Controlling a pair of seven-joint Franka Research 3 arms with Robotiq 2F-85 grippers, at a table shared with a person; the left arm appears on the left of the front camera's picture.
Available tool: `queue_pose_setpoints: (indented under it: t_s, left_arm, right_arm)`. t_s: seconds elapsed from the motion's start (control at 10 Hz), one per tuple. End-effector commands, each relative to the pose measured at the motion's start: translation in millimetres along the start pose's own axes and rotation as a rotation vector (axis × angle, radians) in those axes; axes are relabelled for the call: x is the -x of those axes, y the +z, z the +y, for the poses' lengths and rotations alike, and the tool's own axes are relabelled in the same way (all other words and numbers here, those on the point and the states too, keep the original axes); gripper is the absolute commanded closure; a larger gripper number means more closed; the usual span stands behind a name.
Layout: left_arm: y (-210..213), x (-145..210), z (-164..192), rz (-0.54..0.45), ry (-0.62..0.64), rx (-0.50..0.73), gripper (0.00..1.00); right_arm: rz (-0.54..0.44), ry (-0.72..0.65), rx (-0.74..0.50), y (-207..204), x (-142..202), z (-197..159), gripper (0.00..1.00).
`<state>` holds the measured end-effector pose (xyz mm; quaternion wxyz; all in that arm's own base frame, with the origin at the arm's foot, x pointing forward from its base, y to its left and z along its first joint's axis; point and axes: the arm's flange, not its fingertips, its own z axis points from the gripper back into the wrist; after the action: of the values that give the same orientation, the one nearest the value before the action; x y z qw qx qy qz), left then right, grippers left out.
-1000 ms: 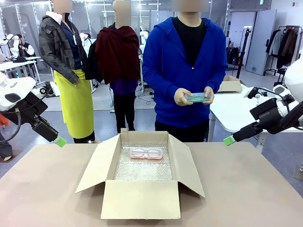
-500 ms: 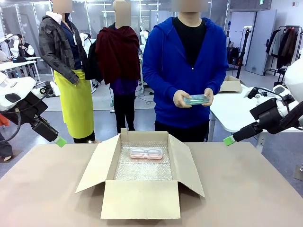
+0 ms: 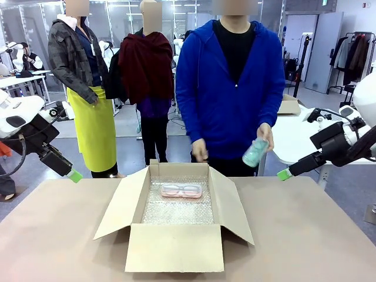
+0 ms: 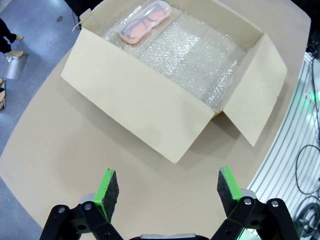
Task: Pack the glasses set securely to prepare it for shipping.
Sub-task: Put the Glasses case from the right side of the table into the Package Box.
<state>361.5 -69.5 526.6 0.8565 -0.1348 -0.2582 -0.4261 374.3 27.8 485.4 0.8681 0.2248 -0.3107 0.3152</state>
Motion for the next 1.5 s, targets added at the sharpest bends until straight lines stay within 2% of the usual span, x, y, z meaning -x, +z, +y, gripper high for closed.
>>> queue_pose_setpoints:
  t_s: [0.0, 1.4]
  left_arm:
    - [2.1, 1.5, 2.2, -0.017, -0.013, 0.023, 0.00]
    - [2.1, 1.5, 2.2, -0.017, -0.013, 0.023, 0.00]
  right_arm:
    - [0.000, 0.001, 0.011, -0.5, 0.6, 1.5, 0.00]
    - [0.000, 0.001, 0.011, -0.5, 0.6, 1.5, 0.00]
